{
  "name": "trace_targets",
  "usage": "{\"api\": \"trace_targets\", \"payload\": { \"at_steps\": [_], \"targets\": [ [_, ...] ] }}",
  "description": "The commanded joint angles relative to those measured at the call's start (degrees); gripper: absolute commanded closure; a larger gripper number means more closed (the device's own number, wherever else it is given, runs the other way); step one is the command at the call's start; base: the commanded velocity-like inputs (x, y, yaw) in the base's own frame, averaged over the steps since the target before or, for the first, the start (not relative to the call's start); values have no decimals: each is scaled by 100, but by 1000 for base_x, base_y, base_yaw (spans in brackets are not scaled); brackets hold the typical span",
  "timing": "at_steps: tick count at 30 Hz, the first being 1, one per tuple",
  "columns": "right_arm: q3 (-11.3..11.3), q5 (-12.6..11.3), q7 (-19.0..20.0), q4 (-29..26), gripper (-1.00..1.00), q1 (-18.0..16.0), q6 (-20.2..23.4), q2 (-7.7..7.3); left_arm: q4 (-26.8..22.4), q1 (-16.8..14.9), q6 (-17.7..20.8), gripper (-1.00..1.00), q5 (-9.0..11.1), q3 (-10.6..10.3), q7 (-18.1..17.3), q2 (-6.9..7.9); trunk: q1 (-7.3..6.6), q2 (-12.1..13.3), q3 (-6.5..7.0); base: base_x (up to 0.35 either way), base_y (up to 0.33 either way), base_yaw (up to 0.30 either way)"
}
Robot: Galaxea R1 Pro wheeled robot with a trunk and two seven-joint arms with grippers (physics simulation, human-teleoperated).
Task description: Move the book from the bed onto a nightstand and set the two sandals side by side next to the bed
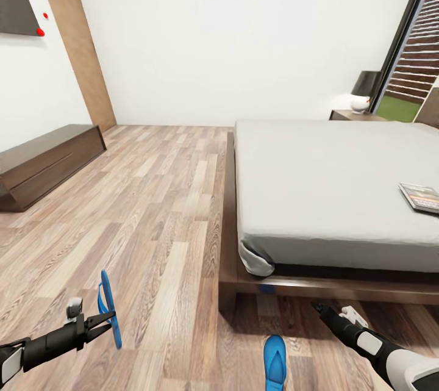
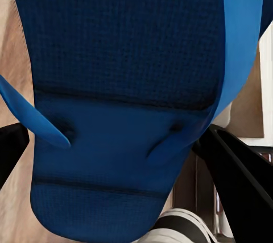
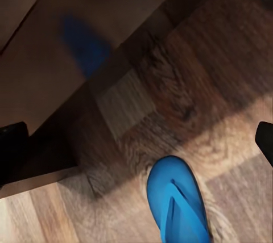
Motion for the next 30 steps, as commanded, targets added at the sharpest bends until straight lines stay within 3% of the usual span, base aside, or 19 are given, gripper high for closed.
{"api": "trace_targets", "payload": {
  "at_steps": [1,5,30],
  "targets": [
    [40,-61,39,20,-100,-10,24,0,0,-2,60,100,-40,35,-19,1,-4,0,18,0,0,0],
    [40,-61,39,20,-100,-10,25,0,0,-2,60,100,-40,35,-20,1,-14,5,106,0,0,0],
    [46,-66,39,20,-100,-8,22,24,6,-2,52,100,-31,27,3,-21,-14,5,106,0,0,0]
  ]
}}
